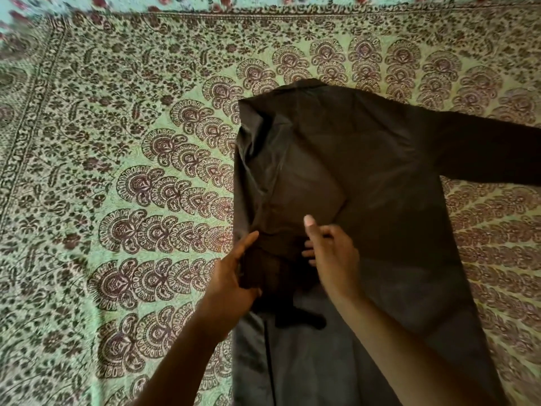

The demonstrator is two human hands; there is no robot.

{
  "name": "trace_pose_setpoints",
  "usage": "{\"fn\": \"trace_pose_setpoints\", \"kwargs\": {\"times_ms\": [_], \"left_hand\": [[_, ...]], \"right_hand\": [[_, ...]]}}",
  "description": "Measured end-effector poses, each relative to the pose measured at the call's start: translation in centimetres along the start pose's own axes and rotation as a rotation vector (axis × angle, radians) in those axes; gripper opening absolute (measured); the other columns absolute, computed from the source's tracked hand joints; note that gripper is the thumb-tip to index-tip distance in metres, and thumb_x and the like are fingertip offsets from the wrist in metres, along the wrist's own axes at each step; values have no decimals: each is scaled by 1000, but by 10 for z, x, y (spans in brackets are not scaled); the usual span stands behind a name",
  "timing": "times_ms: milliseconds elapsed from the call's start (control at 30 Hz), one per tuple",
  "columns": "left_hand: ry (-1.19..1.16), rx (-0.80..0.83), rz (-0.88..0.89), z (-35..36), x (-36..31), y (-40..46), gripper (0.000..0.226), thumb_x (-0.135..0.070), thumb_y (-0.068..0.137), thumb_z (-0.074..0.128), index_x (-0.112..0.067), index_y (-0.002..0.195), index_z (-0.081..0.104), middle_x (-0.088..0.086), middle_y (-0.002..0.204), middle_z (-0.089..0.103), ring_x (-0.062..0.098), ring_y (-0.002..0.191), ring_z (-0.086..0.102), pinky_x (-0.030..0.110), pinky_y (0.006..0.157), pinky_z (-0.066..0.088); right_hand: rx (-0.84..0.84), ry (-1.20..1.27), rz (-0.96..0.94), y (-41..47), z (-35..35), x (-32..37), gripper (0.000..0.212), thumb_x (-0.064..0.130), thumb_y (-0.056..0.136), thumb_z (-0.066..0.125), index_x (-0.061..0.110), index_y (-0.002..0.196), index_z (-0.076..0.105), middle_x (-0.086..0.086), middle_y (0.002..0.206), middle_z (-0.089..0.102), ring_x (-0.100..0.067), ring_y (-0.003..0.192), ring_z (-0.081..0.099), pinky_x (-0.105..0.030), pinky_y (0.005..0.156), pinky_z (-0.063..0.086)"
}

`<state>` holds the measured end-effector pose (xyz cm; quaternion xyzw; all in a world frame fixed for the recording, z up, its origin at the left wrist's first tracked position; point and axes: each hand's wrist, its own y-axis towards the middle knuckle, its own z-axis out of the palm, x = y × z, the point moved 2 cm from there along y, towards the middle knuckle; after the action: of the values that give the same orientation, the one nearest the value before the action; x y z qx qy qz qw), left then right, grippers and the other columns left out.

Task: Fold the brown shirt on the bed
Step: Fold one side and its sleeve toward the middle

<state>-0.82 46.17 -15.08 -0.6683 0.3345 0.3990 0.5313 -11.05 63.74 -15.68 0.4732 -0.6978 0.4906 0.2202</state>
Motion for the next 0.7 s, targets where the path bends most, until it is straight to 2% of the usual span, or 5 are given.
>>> {"fn": "trace_pose_setpoints", "kwargs": {"times_ms": [233, 367, 500, 567, 700], "left_hand": [[-52, 193, -34, 3, 12, -45, 110, 30, 54, 50, -25, 149, 46, 1, 143, 62, 20, 128, 62, 52, 93, 59], [0, 192, -65, 0, 26, -68, 111, 18, 55, 53, -33, 152, 41, -3, 148, 55, 16, 130, 60, 37, 80, 60], [4, 203, -58, -2, 30, -88, 114, 11, 56, 61, -37, 156, 34, -11, 154, 46, 17, 135, 55, 45, 89, 60], [-5, 201, -60, -1, 31, -96, 116, 10, 56, 66, -34, 157, 31, -13, 157, 43, 14, 142, 48, 47, 103, 54], [4, 200, -60, 0, 31, -109, 118, 11, 58, 71, -34, 159, 28, -16, 159, 42, 10, 146, 42, 44, 113, 47]], "right_hand": [[-19, -155, 305, -2, 11, 14, 99, 48, 76, 86, 6, 149, 34, -13, 140, 55, -35, 124, 59, -41, 93, 55], [-47, -272, 338, -19, 14, 2, 114, 46, 72, 90, 5, 151, 18, -17, 140, 53, -37, 124, 59, -35, 85, 52], [-50, -200, 370, -30, 5, -20, 60, 45, 63, 94, 9, 98, 60, -14, 110, 66, -37, 101, 66, -43, 78, 56], [32, -14, 356, -38, 1, -27, 40, 25, 76, 89, 8, 72, 53, -11, 84, 64, -32, 83, 66, -44, 74, 57], [44, 159, 259, -54, -7, -34, 33, 27, 93, 70, 17, 76, 44, -17, 79, 51, -28, 74, 59, -46, 67, 53]]}}
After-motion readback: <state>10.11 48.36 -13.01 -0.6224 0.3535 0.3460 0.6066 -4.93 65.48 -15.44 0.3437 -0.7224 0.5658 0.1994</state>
